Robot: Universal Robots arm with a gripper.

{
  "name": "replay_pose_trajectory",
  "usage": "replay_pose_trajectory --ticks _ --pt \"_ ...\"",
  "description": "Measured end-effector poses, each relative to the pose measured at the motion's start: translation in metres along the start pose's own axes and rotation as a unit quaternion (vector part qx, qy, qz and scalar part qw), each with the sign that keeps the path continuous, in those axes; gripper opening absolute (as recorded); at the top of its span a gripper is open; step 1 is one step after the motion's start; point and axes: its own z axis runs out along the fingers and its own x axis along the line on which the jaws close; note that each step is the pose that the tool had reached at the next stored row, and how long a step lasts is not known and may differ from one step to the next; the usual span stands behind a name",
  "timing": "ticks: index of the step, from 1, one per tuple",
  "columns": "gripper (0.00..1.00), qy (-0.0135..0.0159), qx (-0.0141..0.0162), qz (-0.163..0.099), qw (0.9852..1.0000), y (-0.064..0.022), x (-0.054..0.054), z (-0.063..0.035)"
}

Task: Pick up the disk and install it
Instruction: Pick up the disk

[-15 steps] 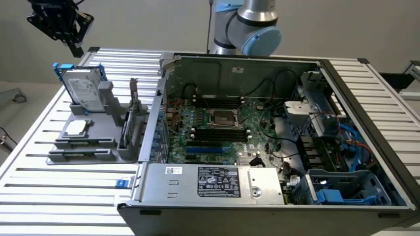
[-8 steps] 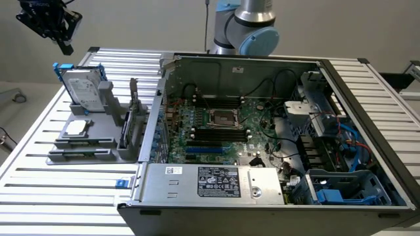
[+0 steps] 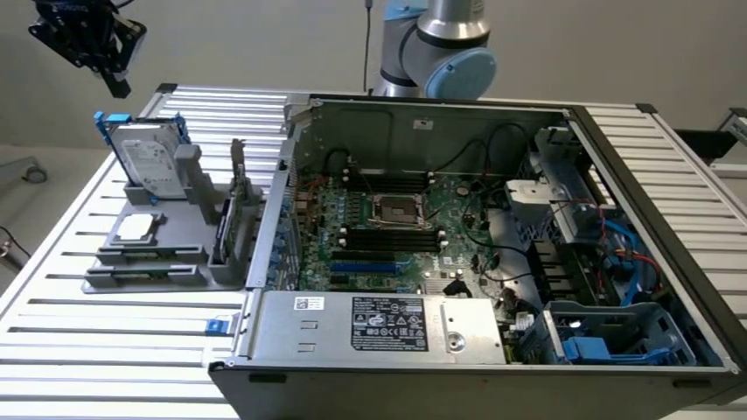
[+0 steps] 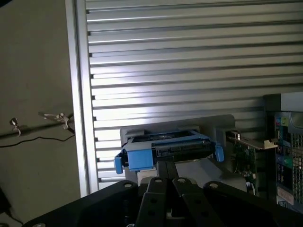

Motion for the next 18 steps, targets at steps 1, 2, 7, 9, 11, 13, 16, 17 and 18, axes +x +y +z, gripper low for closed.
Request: replay_pose_trajectory --ticks 1,2,7,9,11,13,16,17,18 --pt "0.11 0.0000 0.0001 0.000 1.0000 0.0000 0.000 0.0000" --pt "0.11 0.0000 0.0002 0.000 1.0000 0.0001 0.000 0.0000" --pt "0.11 -0.0002 0.0005 0.000 1.0000 0.0004 0.001 0.0004" --pt "0.11 -0.0002 0.0005 0.000 1.0000 -0.0001 0.008 0.0014" --pt "0.11 -0.0003 0.0005 0.000 1.0000 -0.0007 0.017 0.0021" --pt "0.11 0.0000 0.0005 -0.004 1.0000 -0.0010 0.020 0.0025" --pt "0.11 0.0010 0.0005 -0.027 0.9996 -0.0010 0.020 0.0035" --pt "0.11 0.0013 0.0003 -0.036 0.9994 -0.0010 0.021 0.0040" --pt "0.11 0.0017 0.0002 -0.045 0.9990 -0.0010 0.021 0.0045"
